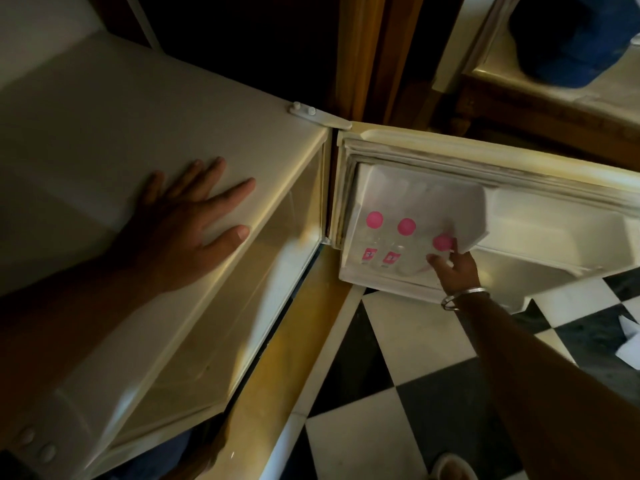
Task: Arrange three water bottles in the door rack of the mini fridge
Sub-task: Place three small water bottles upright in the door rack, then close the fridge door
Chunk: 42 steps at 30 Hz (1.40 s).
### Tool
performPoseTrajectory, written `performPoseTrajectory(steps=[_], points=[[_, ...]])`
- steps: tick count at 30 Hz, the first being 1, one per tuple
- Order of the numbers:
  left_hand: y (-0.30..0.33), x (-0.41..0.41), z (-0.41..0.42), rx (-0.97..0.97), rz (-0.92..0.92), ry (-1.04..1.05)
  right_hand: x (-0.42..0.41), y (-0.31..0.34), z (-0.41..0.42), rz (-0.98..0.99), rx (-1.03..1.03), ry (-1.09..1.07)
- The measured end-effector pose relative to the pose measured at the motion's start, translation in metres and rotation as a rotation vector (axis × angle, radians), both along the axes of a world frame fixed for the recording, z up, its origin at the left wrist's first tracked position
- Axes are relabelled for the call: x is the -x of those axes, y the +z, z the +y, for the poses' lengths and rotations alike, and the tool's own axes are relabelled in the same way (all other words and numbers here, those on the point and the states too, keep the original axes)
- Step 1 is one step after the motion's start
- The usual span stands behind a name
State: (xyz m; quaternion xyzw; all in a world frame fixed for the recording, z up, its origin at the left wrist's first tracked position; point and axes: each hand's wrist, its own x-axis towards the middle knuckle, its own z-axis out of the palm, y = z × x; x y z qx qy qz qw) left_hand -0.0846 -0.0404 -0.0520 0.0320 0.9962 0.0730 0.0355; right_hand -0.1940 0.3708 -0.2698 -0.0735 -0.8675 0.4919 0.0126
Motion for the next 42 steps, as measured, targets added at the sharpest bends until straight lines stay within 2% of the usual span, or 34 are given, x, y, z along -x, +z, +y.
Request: performPoseTrajectory(steps=[3, 9, 12, 15, 18, 27, 31, 35, 39, 42], points=[[-0.001, 0.001, -0.001, -0.007, -0.004, 0.001, 0.002, 0.003, -0.001, 0.005, -0.01, -0.034], [-0.001, 0.0, 0.0, -0.018, 0.0, 0.003, -0.014, -0.018, 0.009, -0.105, -0.073, 0.193], [-0.001, -0.001, 0.0, -0.029, 0.005, 0.001, -0.01, -0.029, 0.005, -0.095, -0.158, 0.202], [0.001, -0.001, 0.001, -0.032, 0.006, 0.005, -0.007, -0.032, -0.002, -0.13, -0.05, 0.134], [0.002, 0.0, 0.003, -0.036, 0.003, 0.012, -0.008, -0.035, -0.002, -0.078, -0.052, 0.135], [0.001, 0.001, 0.002, -0.034, -0.002, 0.003, -0.01, -0.031, 0.004, -0.084, 0.014, 0.156], [0.0, 0.001, -0.002, -0.023, 0.004, -0.001, -0.019, -0.033, 0.005, -0.105, -0.031, 0.159], [-0.001, 0.0, -0.002, -0.021, 0.0, 0.003, -0.04, -0.023, 0.003, -0.122, -0.182, 0.093], [0.0, 0.0, -0.002, -0.015, -0.002, 0.003, -0.075, -0.009, 0.003, -0.244, -0.27, -0.013], [0.0, 0.0, -0.002, -0.005, -0.007, 0.004, -0.105, 0.008, -0.009, -0.338, -0.34, 0.048]])
